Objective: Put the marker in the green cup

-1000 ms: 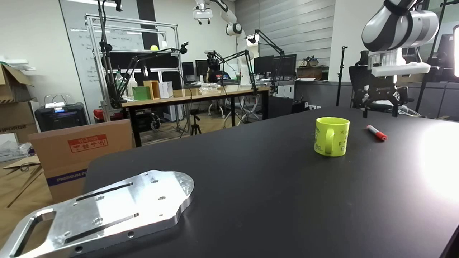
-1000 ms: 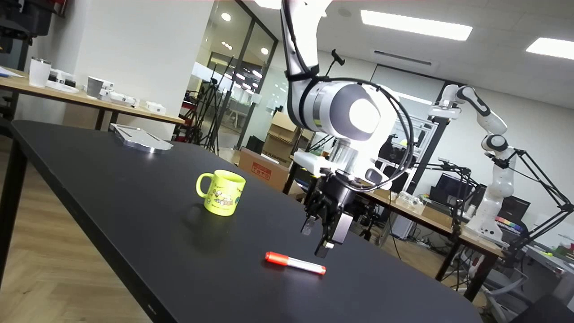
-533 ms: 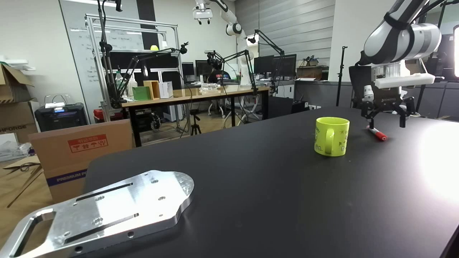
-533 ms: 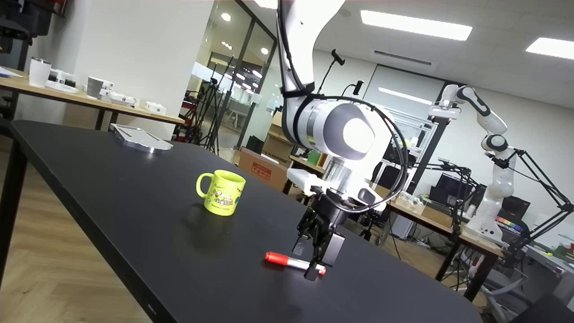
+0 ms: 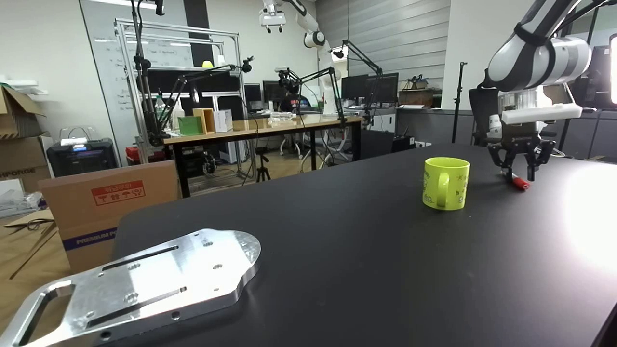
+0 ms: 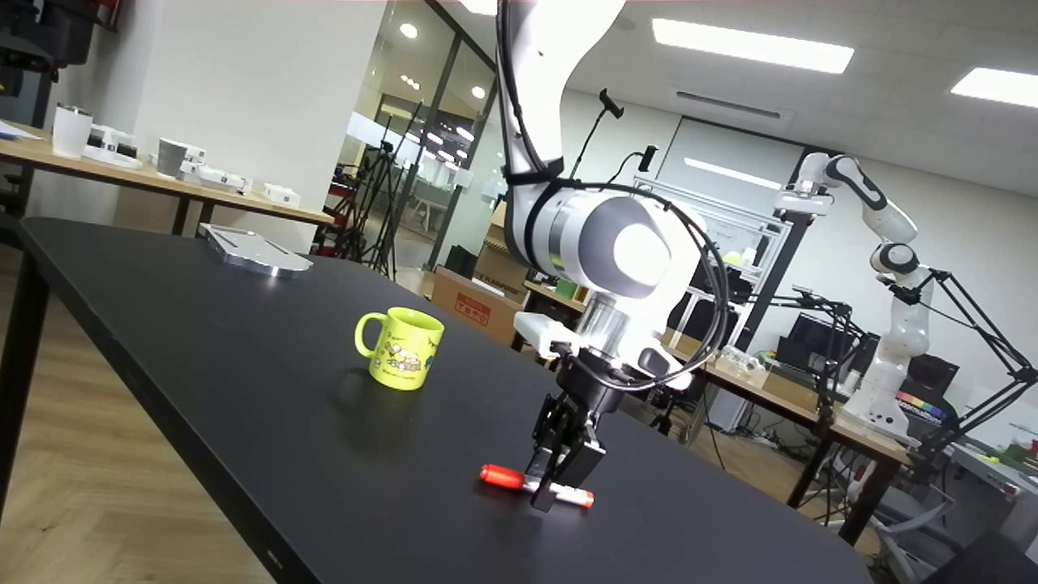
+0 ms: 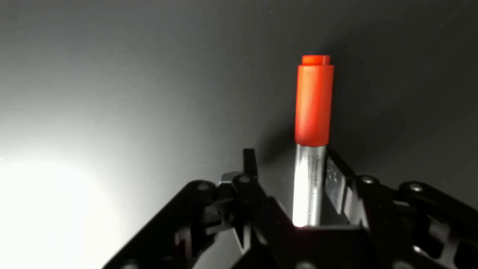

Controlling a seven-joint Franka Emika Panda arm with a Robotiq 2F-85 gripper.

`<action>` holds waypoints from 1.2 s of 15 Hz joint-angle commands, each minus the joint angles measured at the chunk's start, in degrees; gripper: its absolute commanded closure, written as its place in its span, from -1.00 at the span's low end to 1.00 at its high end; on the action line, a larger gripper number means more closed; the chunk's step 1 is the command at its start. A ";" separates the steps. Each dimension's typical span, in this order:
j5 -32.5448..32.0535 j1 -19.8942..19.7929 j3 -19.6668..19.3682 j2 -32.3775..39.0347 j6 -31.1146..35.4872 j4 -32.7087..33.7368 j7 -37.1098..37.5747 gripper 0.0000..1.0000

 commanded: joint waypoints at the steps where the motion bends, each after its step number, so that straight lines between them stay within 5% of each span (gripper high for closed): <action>1: 0.58 0.88 -0.62 0.69 -3.19 2.23 3.80 0.66; 4: 2.31 -0.09 0.62 -0.33 -8.35 3.75 4.37 0.98; 18: 25.91 -4.78 11.13 -1.75 -50.77 28.36 8.71 0.90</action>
